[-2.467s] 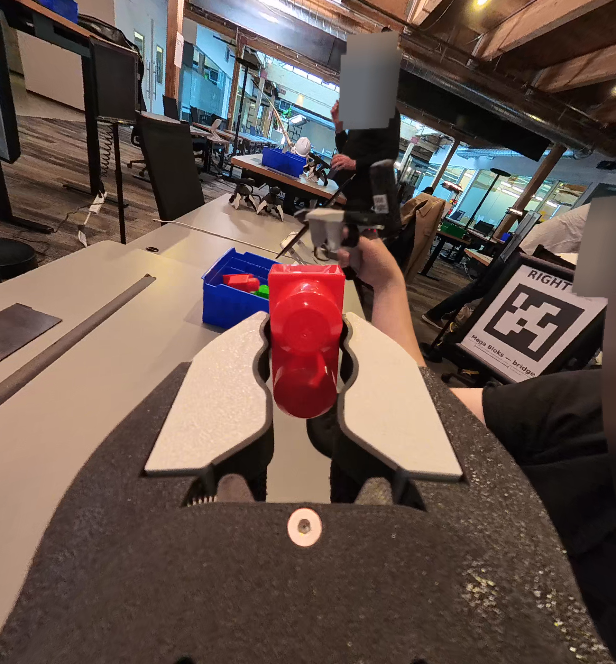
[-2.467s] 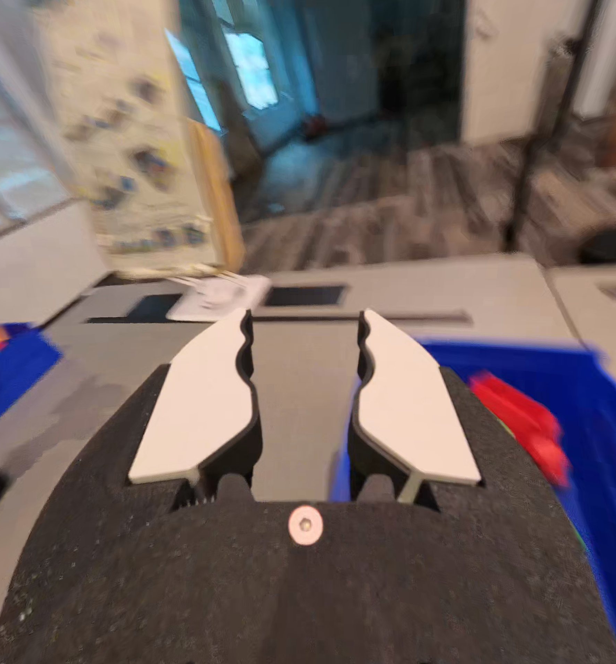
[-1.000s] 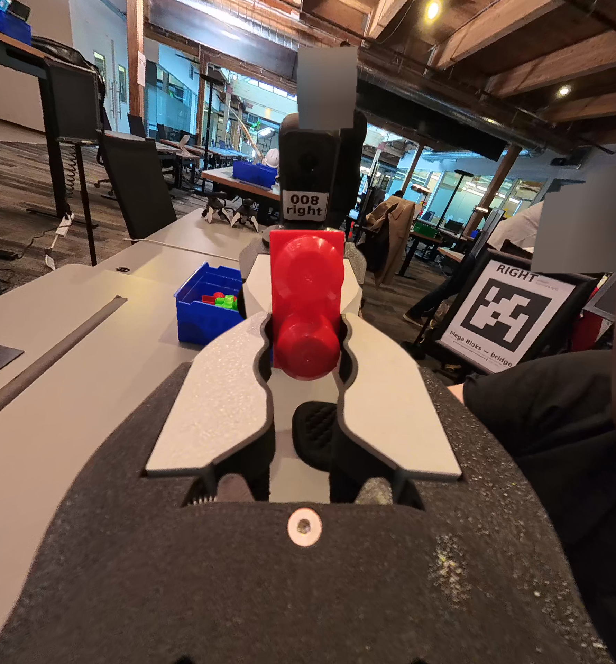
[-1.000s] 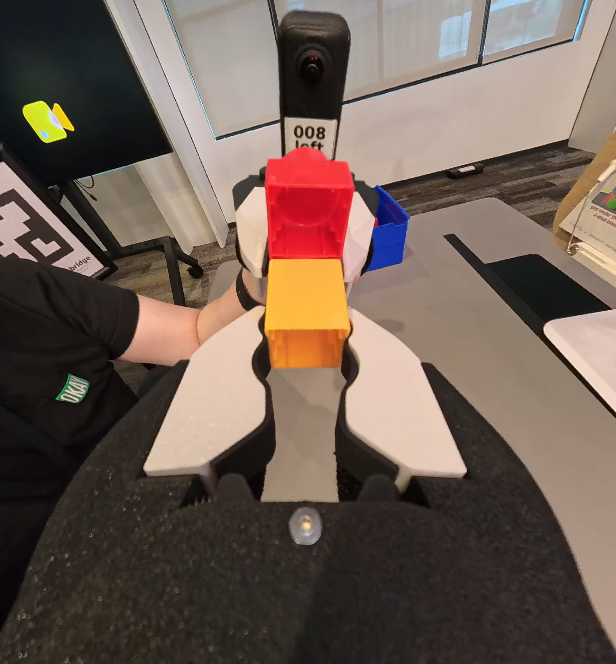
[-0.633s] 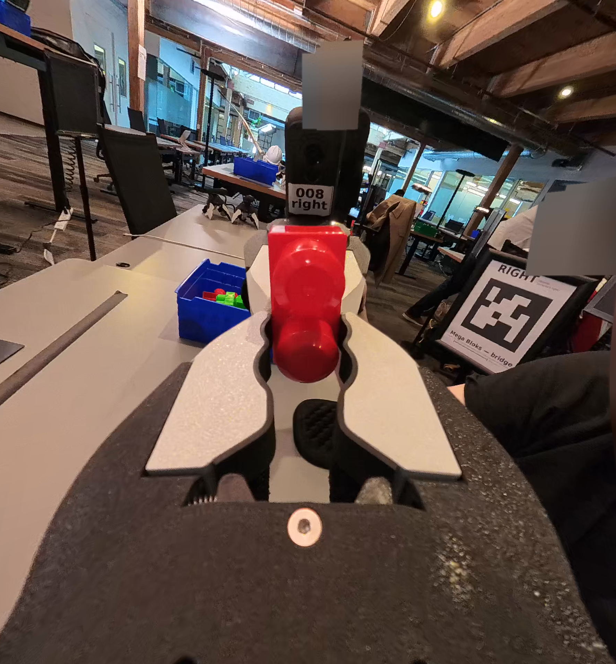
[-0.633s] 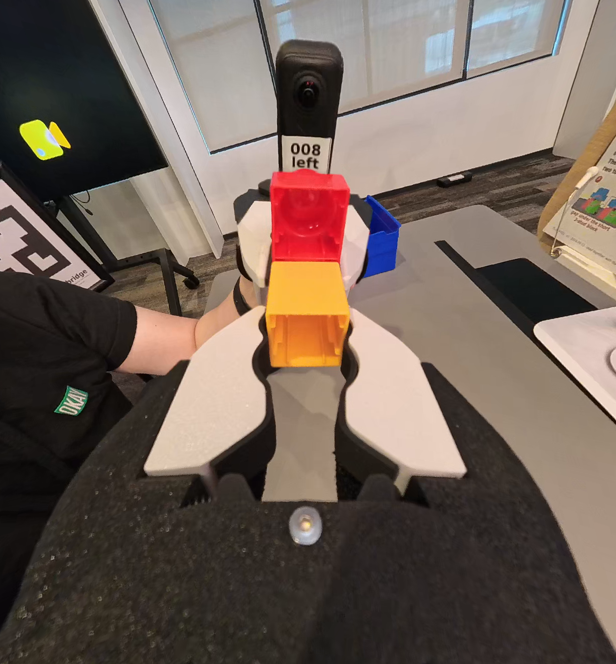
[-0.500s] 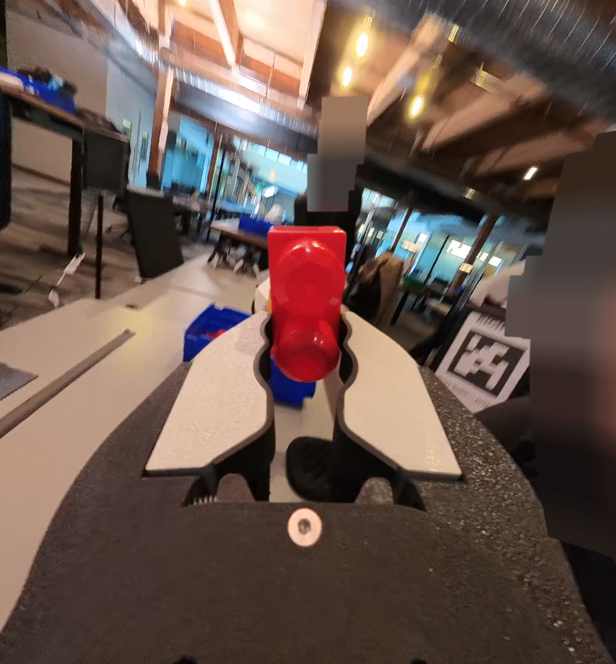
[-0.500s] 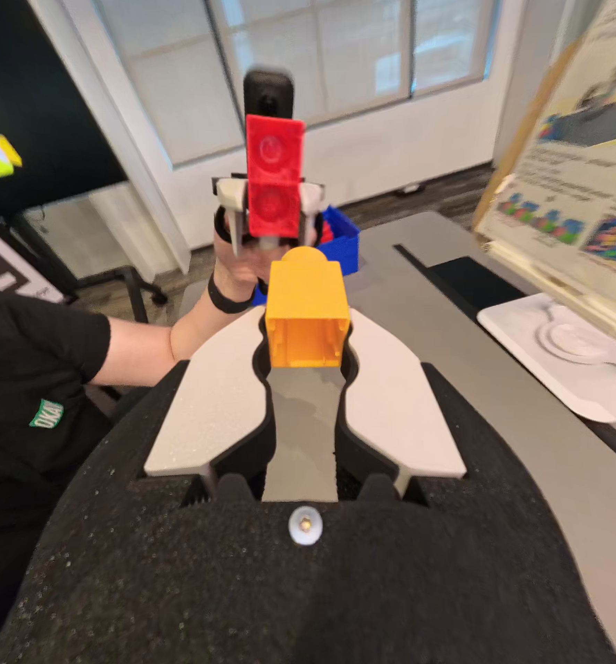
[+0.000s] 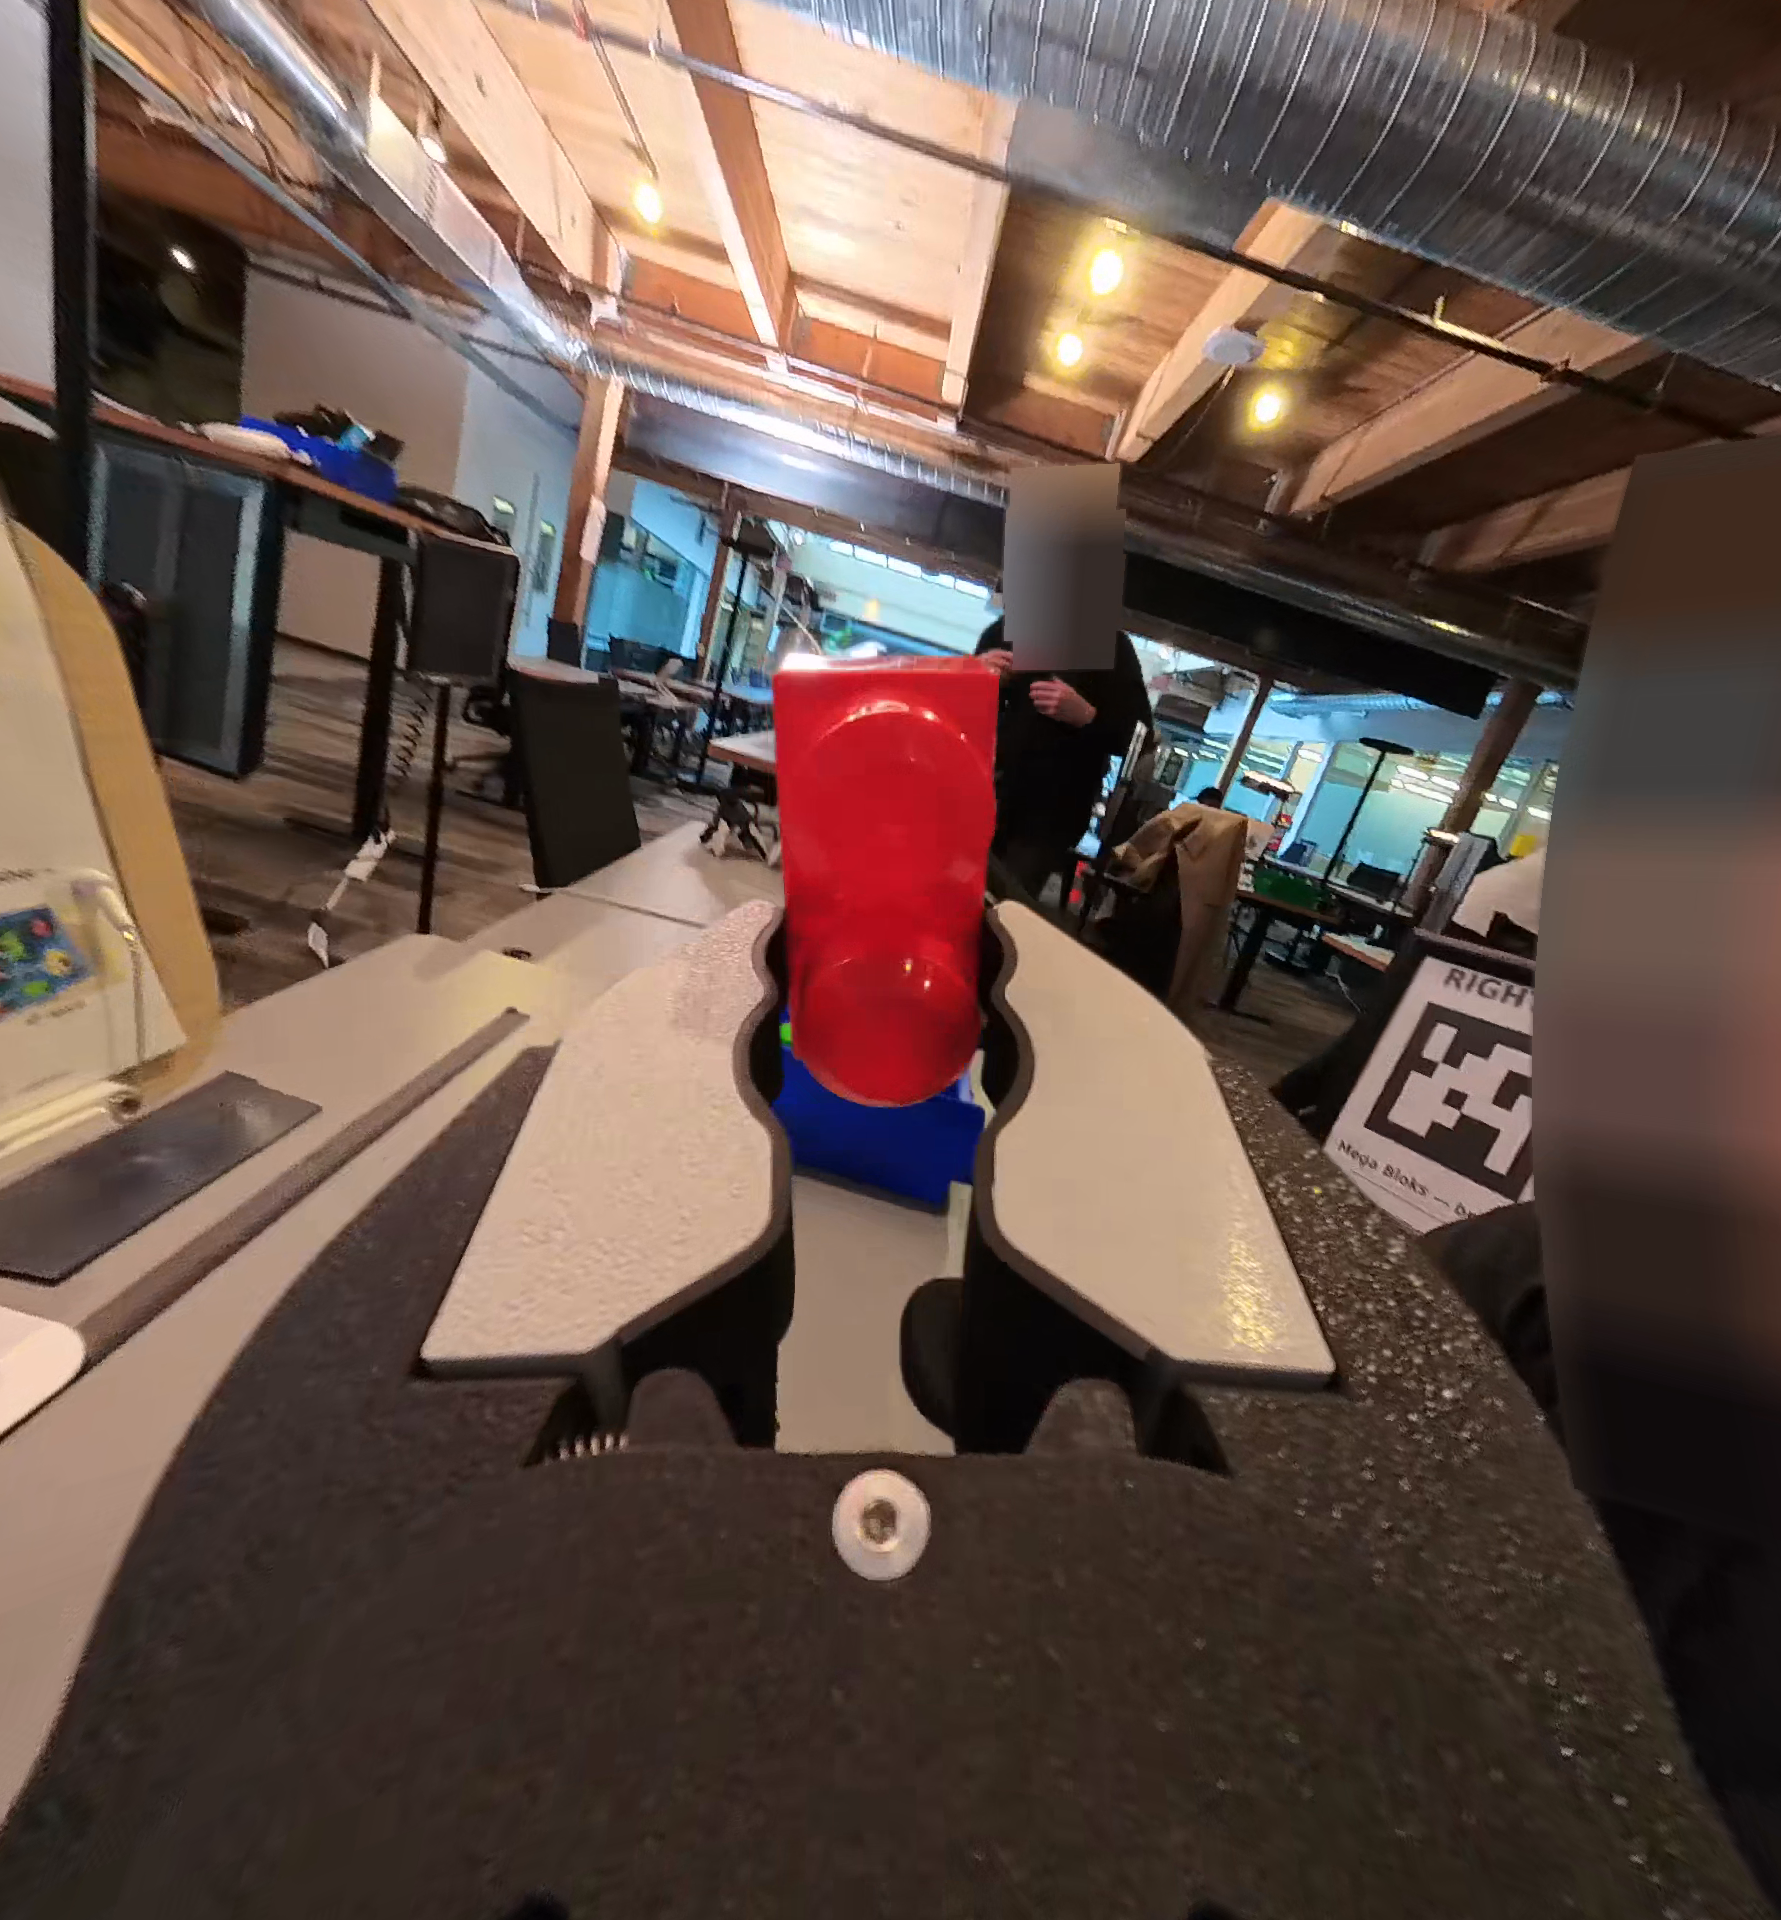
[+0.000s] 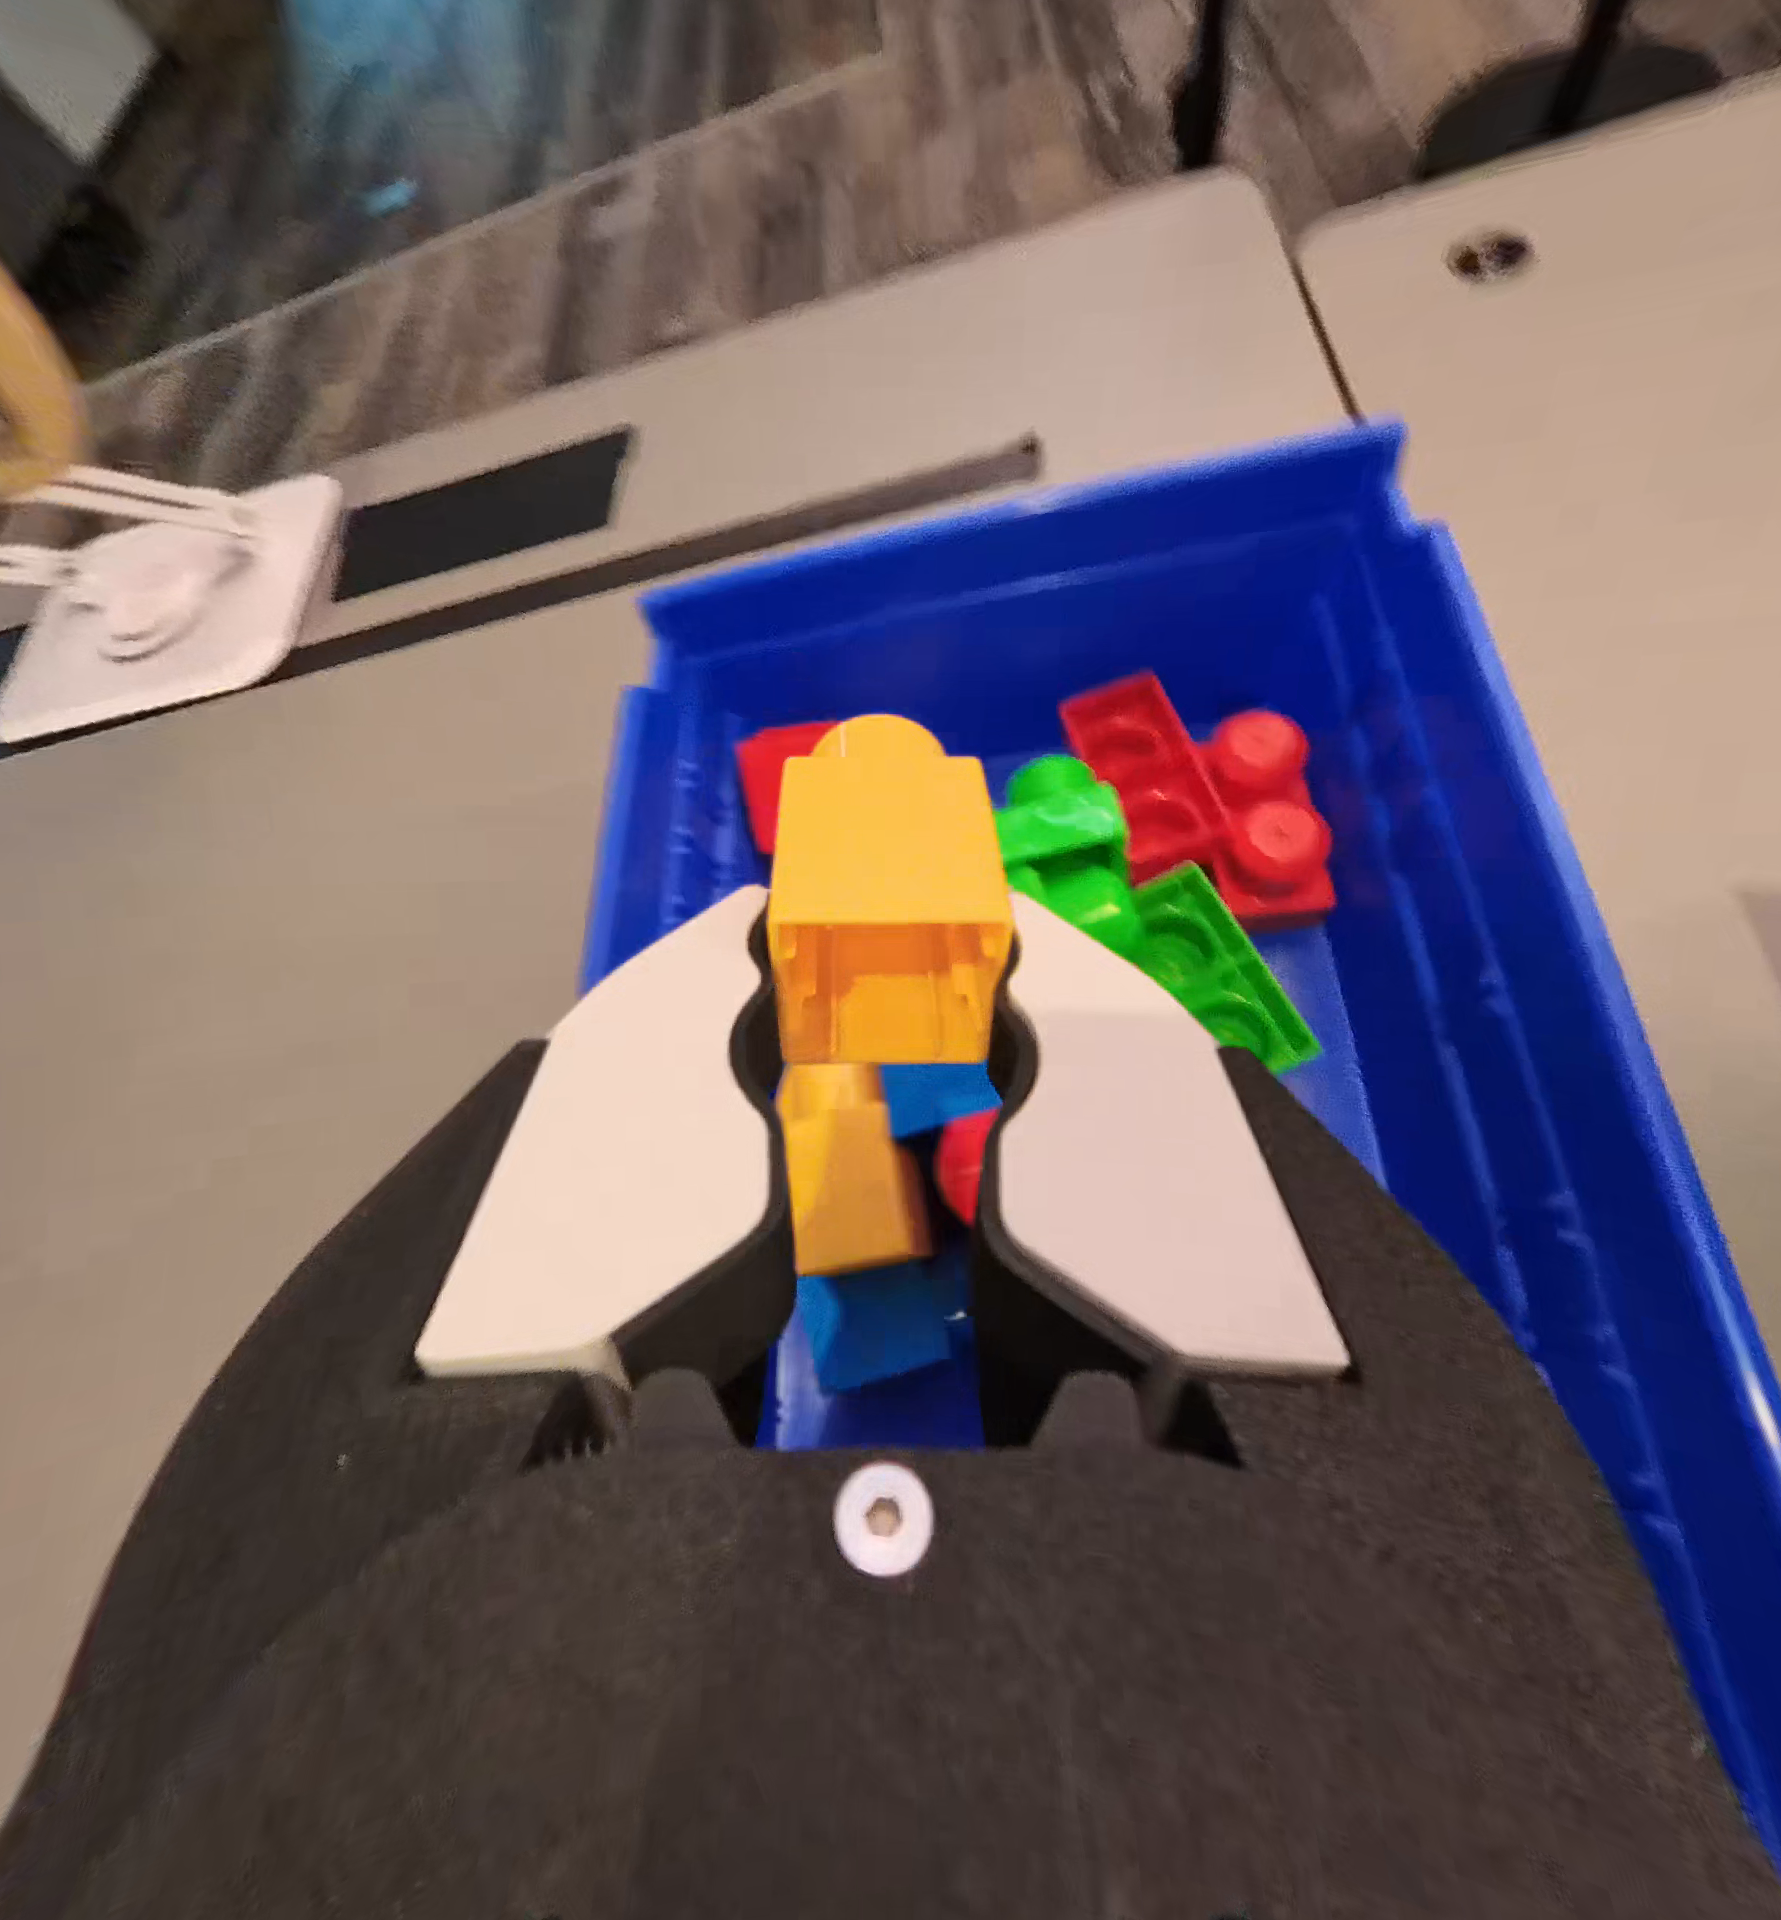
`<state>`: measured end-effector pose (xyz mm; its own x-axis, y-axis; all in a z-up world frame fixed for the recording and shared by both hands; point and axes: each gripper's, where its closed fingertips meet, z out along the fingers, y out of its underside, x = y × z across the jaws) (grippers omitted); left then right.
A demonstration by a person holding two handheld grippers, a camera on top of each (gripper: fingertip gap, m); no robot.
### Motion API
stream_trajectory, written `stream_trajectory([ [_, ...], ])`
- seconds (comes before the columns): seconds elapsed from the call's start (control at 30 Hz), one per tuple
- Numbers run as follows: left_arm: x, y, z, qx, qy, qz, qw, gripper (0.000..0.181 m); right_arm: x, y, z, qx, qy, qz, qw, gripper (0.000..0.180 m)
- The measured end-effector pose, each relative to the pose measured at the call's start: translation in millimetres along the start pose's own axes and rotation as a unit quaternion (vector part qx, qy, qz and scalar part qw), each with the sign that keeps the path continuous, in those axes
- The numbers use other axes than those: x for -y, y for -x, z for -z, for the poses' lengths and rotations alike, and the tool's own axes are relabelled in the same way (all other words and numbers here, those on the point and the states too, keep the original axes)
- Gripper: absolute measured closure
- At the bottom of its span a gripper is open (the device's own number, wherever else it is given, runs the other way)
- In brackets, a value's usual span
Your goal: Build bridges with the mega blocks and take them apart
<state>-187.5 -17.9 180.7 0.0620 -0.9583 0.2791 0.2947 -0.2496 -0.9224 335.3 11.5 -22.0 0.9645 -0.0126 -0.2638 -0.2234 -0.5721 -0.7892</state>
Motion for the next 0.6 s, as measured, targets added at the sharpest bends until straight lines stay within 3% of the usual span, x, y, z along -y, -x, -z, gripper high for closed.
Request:
stream_trajectory([
  [0.07, -10.5, -1.1, -10.5, -0.005, 0.023, 0.002, 1.0, 0.146, -6.0, -16.9, -7.6, -0.029, 0.009, -0.027, 0.999, 0.142],
  [0.13, -18.5, -2.1, -19.1, -0.007, 0.041, -0.001, 0.999, 0.146, 0.1, -22.5, -7.3, -0.037, -0.015, -0.051, 0.998, 0.126],
  [0.27, -39.1, -2.9, -40.7, -0.015, 0.073, 0.011, 0.997, 0.146, 41.8, 6.3, 24.4, -0.001, -0.117, -0.038, 0.992, 0.121],
  [0.4, -77.3, 4.1, -72.9, -0.003, 0.13, 0.016, 0.991, 0.146, 95.9, 125.2, 66.0, 0.182, -0.24, 0.053, 0.952, 0.122],
  [0.53, -108.6, 2.1, -92.5, -0.02, 0.177, 0.032, 0.983, 0.146, 86.5, 280.9, 98.6, 0.445, -0.226, 0.165, 0.851, 0.119],
  [0.6, -116.8, 2.9, -96.4, -0.017, 0.19, 0.027, 0.981, 0.146, 66.5, 337.4, 103.4, 0.526, -0.19, 0.207, 0.803, 0.12],
])
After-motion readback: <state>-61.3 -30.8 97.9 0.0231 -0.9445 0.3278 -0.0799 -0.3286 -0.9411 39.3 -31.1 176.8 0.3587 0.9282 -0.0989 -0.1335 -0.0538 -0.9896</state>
